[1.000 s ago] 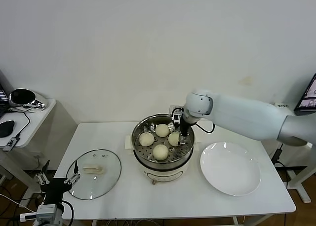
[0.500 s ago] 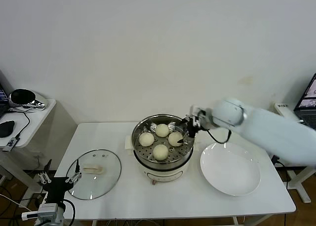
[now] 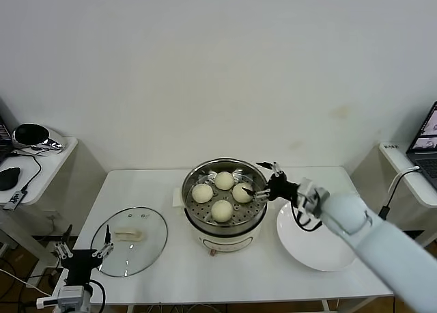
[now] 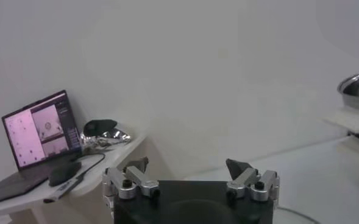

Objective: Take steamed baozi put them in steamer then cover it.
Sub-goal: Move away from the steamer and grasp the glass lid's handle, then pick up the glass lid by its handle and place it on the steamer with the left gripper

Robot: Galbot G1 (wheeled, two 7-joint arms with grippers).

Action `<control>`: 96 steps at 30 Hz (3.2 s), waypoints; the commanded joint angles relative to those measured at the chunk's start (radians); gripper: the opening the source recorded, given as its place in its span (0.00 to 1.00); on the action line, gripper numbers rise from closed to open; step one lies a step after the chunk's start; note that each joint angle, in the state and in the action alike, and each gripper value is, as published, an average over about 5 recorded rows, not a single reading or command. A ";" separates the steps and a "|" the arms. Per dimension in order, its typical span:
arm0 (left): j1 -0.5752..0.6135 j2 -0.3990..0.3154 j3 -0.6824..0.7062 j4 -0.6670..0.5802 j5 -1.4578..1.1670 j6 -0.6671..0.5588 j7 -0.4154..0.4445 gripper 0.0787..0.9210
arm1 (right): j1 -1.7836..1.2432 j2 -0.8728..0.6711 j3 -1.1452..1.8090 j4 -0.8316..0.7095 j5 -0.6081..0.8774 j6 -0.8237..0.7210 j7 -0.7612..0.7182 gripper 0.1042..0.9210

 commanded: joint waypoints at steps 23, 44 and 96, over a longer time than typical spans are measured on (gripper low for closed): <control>-0.129 0.188 0.027 0.499 1.170 -0.233 -0.041 0.88 | -0.901 0.676 0.978 0.165 -0.179 0.204 0.129 0.88; -0.344 0.224 0.161 0.616 1.259 -0.226 -0.008 0.88 | -0.896 0.718 0.975 0.115 -0.221 0.236 0.149 0.88; -0.219 0.272 0.184 0.223 1.003 0.226 0.016 0.06 | -0.894 0.729 0.904 0.079 -0.299 0.261 0.137 0.88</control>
